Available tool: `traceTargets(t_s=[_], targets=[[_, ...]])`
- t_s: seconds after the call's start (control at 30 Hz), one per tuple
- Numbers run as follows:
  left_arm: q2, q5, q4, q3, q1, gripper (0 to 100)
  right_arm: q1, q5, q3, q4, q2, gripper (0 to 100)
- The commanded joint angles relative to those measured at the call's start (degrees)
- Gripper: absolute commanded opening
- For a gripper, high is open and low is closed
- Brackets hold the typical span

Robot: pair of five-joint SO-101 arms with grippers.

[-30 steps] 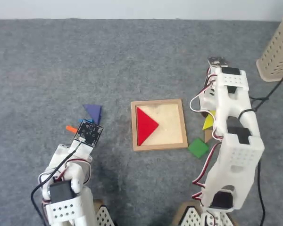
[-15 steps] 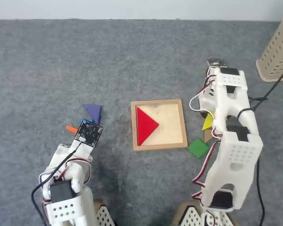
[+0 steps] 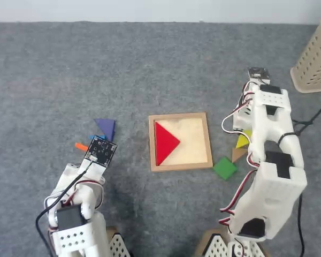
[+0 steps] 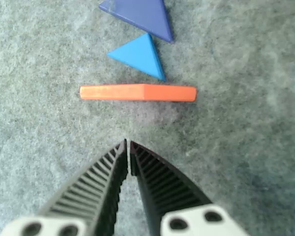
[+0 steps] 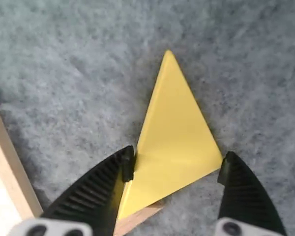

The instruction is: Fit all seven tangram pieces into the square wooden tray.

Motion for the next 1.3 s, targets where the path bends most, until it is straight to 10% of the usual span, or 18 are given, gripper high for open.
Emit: traceTargets(t_s=[0.0,0.6,1.27], targets=[[-1.3,-0.8,0.7,-0.7,0.0,1,1.5,-1.0,0.0,-0.9,-4.3,27.0],[-1.3,-0.8,0.7,-0.7,0.0,1,1.1,-0.7,-6.8,1.5,5.8,14.7],[-1.3,-0.8,0.7,-0.7,0.0,1,1.1,-1.0,12.8,-9.4,-18.2,10.2]])
